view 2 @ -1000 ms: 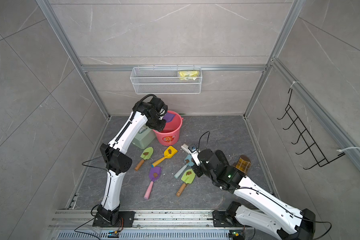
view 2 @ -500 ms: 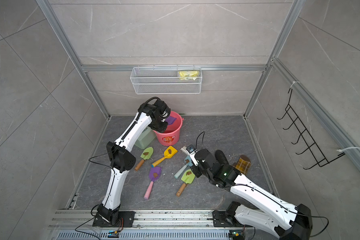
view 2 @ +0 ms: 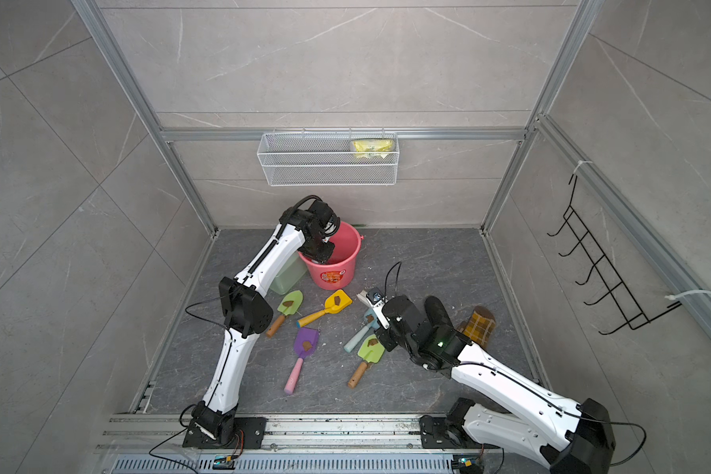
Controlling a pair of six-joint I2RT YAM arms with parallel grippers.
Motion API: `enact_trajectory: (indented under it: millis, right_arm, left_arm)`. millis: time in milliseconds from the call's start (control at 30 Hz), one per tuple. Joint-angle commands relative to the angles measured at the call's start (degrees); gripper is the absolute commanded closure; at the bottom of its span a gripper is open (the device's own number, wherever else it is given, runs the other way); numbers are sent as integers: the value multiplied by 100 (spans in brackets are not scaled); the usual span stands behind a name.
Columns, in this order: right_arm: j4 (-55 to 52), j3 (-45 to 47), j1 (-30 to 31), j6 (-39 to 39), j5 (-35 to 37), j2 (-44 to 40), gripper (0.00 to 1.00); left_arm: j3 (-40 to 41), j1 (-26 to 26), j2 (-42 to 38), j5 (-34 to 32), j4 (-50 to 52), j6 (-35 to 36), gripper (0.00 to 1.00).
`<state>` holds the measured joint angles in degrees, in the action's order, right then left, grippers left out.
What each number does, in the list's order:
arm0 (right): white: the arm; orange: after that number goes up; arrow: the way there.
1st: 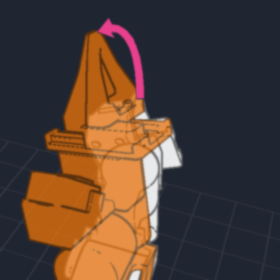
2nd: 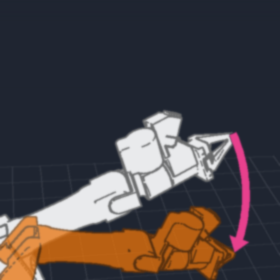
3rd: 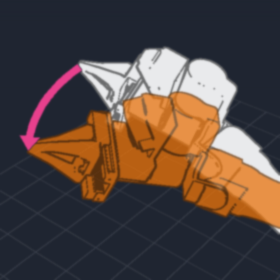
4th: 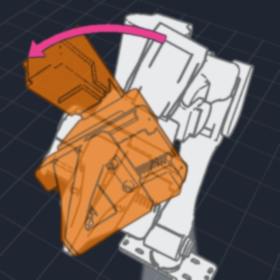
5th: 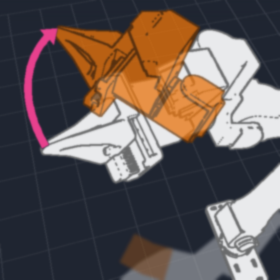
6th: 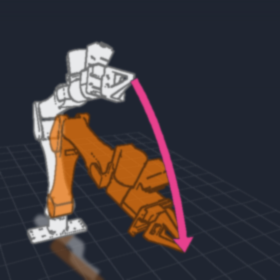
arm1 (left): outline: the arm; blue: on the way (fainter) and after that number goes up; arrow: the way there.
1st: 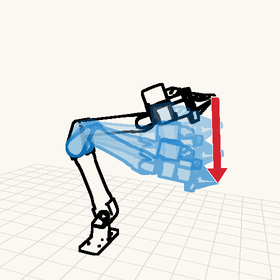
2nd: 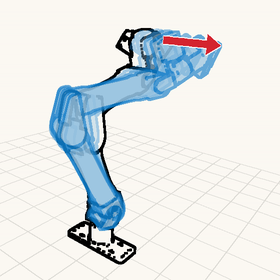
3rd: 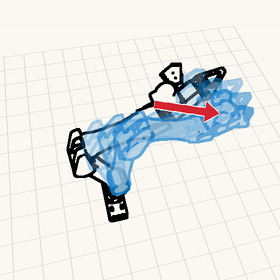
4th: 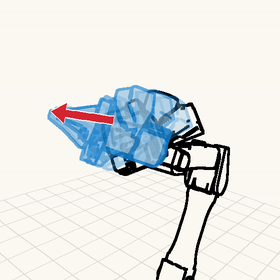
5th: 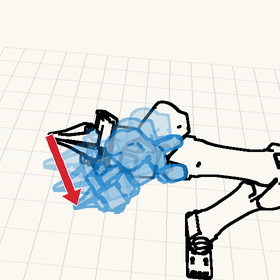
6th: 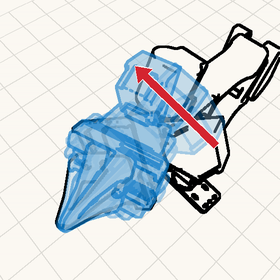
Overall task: Brush the soil off the hand trowel and place it into the bucket
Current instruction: Place the hand trowel in the bucket.
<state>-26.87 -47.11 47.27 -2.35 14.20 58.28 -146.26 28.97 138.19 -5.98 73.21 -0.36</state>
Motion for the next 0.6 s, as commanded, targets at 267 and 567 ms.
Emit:
enact_trajectory:
  millis: [267, 567]
  right_arm:
    - [467, 101, -22, 123, 5, 152, 100]
    - [652, 219, -196, 355, -183, 132, 100]
  left_arm:
    - [-401, -32, -372, 346, -307, 138, 38]
    - [320, 24, -1808, 897, -786, -461, 26]
